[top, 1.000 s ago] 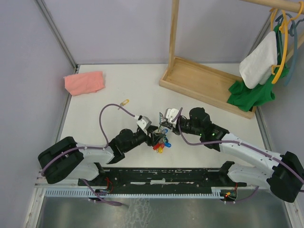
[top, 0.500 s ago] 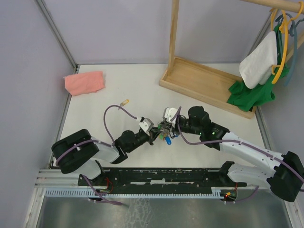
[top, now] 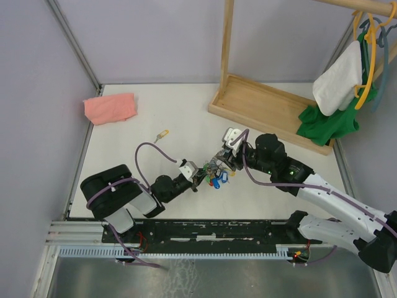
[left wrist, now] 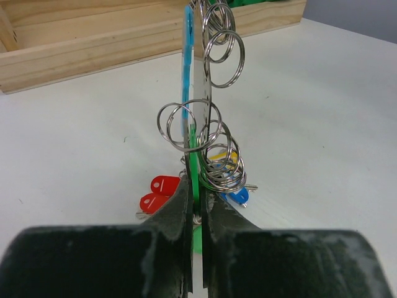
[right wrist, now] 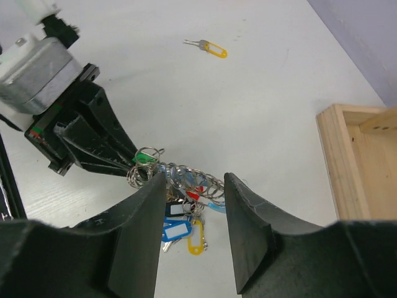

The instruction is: Put the keys on the keyring

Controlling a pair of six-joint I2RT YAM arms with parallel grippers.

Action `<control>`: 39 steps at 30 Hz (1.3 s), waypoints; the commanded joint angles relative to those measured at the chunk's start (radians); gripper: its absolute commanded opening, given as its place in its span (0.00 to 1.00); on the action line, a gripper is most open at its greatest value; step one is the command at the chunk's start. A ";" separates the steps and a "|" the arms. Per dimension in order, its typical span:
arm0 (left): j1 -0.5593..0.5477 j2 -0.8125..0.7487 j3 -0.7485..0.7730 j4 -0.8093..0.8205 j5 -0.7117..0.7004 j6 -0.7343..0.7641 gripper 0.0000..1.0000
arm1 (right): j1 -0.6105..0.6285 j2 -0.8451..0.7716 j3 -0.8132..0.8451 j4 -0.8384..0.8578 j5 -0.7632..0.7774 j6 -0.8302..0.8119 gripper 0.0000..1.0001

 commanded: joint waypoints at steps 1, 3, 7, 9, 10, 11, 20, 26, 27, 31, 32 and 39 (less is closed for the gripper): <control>0.001 -0.011 -0.004 0.184 -0.016 0.069 0.03 | -0.042 -0.016 0.065 -0.042 0.027 0.142 0.50; 0.001 -0.014 -0.006 0.184 -0.015 0.069 0.03 | -0.066 -0.010 0.066 -0.041 -0.009 0.203 0.50; 0.002 -0.018 -0.012 0.184 -0.018 0.068 0.03 | -0.104 0.023 0.092 -0.074 -0.047 0.305 0.48; 0.001 -0.020 -0.013 0.184 -0.019 0.069 0.03 | -0.115 0.044 0.099 -0.075 -0.094 0.348 0.46; 0.002 -0.020 -0.012 0.183 -0.021 0.069 0.03 | -0.118 0.055 0.099 -0.068 -0.120 0.370 0.45; 0.001 -0.020 -0.012 0.183 -0.021 0.069 0.03 | -0.122 0.062 0.097 -0.061 -0.138 0.383 0.44; 0.001 -0.030 -0.015 0.182 -0.020 0.068 0.03 | -0.139 0.122 0.088 -0.019 -0.193 0.413 0.37; 0.002 -0.039 -0.015 0.183 -0.011 0.066 0.03 | -0.143 0.145 0.080 -0.005 -0.211 0.415 0.33; 0.002 -0.041 -0.017 0.183 -0.010 0.065 0.03 | -0.142 0.145 0.079 -0.002 -0.215 0.415 0.32; 0.001 -0.045 -0.018 0.179 -0.008 0.065 0.03 | -0.144 0.155 0.077 0.007 -0.240 0.417 0.30; 0.002 -0.048 -0.017 0.177 -0.005 0.065 0.03 | -0.145 0.158 0.076 0.013 -0.247 0.417 0.30; 0.002 -0.059 -0.013 0.164 0.005 0.062 0.03 | -0.145 0.169 0.071 0.041 -0.274 0.414 0.25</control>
